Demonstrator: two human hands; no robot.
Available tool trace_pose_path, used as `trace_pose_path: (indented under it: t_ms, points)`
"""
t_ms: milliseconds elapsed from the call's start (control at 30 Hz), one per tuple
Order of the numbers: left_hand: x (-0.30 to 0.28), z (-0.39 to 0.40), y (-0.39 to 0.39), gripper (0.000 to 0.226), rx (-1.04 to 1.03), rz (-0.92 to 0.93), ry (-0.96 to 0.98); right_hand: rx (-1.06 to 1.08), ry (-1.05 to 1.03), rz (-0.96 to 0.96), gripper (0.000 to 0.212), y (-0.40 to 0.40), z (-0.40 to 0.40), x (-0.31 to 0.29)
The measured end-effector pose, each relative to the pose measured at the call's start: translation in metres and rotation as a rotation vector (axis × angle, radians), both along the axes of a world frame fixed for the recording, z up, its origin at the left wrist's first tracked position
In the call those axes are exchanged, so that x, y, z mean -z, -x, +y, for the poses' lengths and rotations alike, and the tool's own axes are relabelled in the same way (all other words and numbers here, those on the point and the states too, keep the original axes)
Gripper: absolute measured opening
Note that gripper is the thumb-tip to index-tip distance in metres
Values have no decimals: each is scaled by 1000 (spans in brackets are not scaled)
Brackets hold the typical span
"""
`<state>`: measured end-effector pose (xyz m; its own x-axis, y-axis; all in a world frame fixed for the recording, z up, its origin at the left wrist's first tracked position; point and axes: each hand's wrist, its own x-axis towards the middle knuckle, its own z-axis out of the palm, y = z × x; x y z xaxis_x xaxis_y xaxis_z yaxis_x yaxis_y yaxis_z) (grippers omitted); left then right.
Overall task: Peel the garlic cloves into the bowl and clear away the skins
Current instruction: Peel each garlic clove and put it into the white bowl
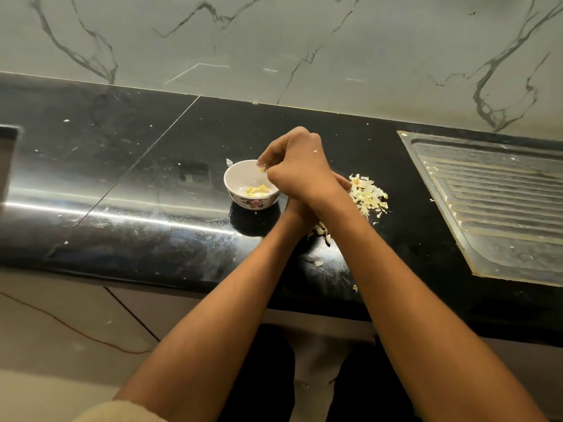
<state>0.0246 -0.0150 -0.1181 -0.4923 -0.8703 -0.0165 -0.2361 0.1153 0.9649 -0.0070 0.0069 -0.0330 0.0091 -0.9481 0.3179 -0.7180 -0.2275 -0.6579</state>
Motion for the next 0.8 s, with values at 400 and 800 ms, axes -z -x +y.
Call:
trace_pose_path:
  t_ms: [400, 800]
  points:
    - [6, -10, 0, 35, 106, 241, -9, 7, 15, 4, 18, -6, -9, 2]
    - [7, 7, 1, 47, -188, 15, -21, 32, 88, -235, 24, 8, -6, 6]
